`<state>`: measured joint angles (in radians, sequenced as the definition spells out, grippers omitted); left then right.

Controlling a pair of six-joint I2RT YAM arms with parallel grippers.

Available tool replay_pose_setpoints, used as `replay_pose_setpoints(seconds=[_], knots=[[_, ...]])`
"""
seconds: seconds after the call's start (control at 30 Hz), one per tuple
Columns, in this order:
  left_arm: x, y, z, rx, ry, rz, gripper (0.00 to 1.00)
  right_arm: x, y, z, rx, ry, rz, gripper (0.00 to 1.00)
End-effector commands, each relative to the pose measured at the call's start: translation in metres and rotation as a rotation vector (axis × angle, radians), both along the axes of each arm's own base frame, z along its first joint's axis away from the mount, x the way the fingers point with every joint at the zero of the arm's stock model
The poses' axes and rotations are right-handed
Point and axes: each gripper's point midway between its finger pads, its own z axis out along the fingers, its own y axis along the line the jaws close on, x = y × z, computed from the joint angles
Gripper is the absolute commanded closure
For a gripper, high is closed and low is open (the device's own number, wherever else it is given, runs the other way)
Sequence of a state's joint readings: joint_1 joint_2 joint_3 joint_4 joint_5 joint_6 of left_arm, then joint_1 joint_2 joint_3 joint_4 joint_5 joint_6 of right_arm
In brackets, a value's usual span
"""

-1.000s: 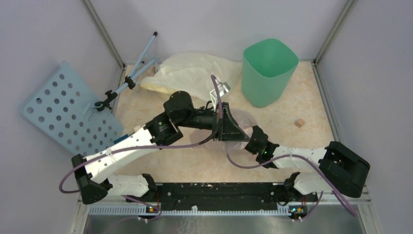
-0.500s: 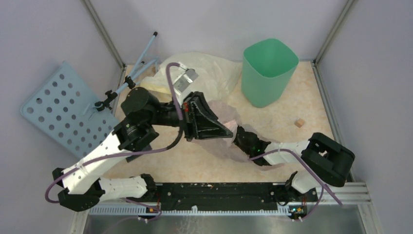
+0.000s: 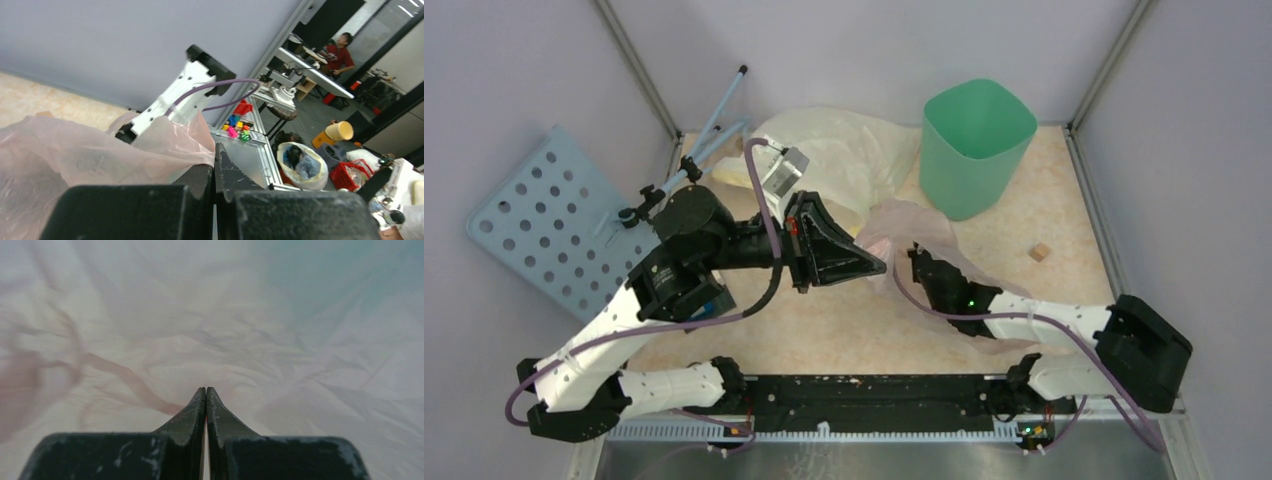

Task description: Put the trash bags into the trash bin

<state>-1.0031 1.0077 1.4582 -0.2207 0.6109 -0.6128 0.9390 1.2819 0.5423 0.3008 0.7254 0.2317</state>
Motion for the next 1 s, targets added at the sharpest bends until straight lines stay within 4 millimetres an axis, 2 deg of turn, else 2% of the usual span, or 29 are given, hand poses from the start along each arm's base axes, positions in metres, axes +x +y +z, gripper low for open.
replay_pose_setpoints(seconds=[0.0, 0.13, 0.3, 0.43, 0.6, 0.83, 0.97], knots=[[0.019, -0.001, -0.024, 0.057, -0.023, 0.111, 1.0, -0.005, -0.008, 0.024, 0.06, -0.039, -0.002, 1.0], [0.029, -0.006, -0.045, 0.107, -0.008, 0.15, 1.0, -0.01, -0.005, 0.036, 0.082, -0.047, 0.045, 1.0], [0.036, -0.003, -0.05, 0.123, -0.034, 0.19, 1.0, -0.008, -0.012, 0.051, 0.097, -0.05, -0.008, 1.0], [0.044, -0.001, -0.057, 0.146, -0.038, 0.237, 1.0, -0.006, -0.034, 0.056, 0.103, -0.061, -0.139, 1.0], [0.044, 0.005, -0.07, 0.159, -0.047, 0.26, 1.0, -0.005, -0.074, 0.045, 0.091, -0.042, -0.357, 1.0], [0.053, 0.027, -0.094, 0.209, -0.047, 0.369, 1.0, 0.002, -0.097, 0.039, 0.112, 0.001, -0.448, 1.0], [0.05, 0.041, -0.09, 0.196, -0.053, 0.401, 1.0, 0.004, -0.111, 0.037, 0.13, 0.01, -0.516, 1.0]])
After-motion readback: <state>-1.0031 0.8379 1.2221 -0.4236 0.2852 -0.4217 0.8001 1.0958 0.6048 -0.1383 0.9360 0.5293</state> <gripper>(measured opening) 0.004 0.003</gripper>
